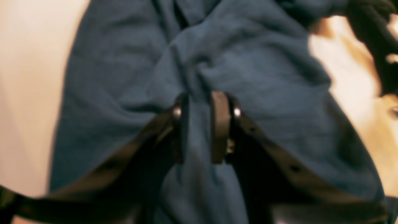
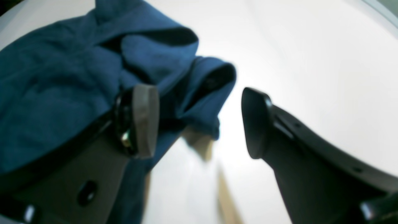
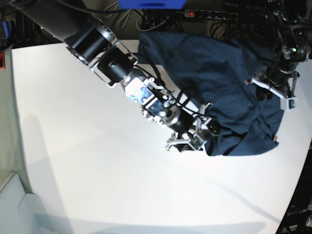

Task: Layout the t-shirt on the table in an organized manner, then fold the t-shirt properly
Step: 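Drag the hem with the right gripper away from the left gripper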

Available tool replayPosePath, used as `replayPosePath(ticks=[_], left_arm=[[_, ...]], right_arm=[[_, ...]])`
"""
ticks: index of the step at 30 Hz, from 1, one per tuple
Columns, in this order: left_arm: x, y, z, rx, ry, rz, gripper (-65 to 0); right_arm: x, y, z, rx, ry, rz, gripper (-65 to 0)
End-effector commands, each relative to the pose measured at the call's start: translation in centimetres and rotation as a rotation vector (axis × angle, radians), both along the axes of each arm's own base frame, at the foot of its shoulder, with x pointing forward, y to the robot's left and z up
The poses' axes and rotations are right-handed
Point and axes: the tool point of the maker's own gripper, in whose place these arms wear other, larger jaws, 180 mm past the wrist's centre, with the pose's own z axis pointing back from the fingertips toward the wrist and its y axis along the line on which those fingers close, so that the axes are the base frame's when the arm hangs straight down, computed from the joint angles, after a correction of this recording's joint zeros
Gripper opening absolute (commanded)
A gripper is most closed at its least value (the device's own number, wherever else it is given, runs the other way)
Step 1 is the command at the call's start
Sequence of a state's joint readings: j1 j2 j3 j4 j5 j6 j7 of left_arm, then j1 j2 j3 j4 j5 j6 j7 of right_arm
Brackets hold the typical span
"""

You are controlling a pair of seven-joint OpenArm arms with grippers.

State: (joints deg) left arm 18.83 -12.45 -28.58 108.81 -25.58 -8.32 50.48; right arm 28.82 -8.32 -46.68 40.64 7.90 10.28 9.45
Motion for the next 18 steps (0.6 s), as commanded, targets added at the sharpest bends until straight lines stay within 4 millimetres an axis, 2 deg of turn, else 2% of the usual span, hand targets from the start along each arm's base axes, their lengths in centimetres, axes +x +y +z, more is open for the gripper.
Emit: replayPosePath(ticks=[1, 4, 6, 8, 10, 13, 16, 18], left_arm=[[1.2, -0.1, 2.5, 0.017, -0.084, -0.016, -52.7], [2.3, -1.3, 4.0, -0.034, -0.153, -0.020, -52.7], [3.8, -1.0, 4.7, -0.050, -0.186, 0.008, -52.7], [5.0, -0.4, 3.1, -0.087, -0.164, 0.054, -52.7], [6.5, 0.0, 0.7, -0.132, -0.118, 0.095, -52.7], [7.4, 0.1, -3.2, -0.172, -0.024, 0.127, -52.7], [8.3, -0.9, -6.1, -0.231, 0.048, 0.143, -52.7], [8.6, -2.5, -7.4, -0.264, 0.082, 0.127, -52.7]], right_arm=[[1.1, 0.8, 2.6, 0.051, -0.054, 0.001, -27.7], [1.1, 0.8, 2.6, 0.052, -0.054, 0.000, -27.7], [1.1, 0.8, 2.6, 0.053, -0.053, 0.000, -27.7], [1.5, -0.7, 1.8, 0.028, -0.053, -0.015, -27.7], [1.8, -1.9, 1.2, 0.006, -0.054, -0.026, -27.7], [2.2, -3.8, 0.3, -0.002, -0.037, -0.064, -27.7], [3.3, -5.7, 0.2, 0.020, -0.019, -0.133, -27.7], [3.7, -6.3, 0.4, 0.032, -0.016, -0.156, -27.7]])
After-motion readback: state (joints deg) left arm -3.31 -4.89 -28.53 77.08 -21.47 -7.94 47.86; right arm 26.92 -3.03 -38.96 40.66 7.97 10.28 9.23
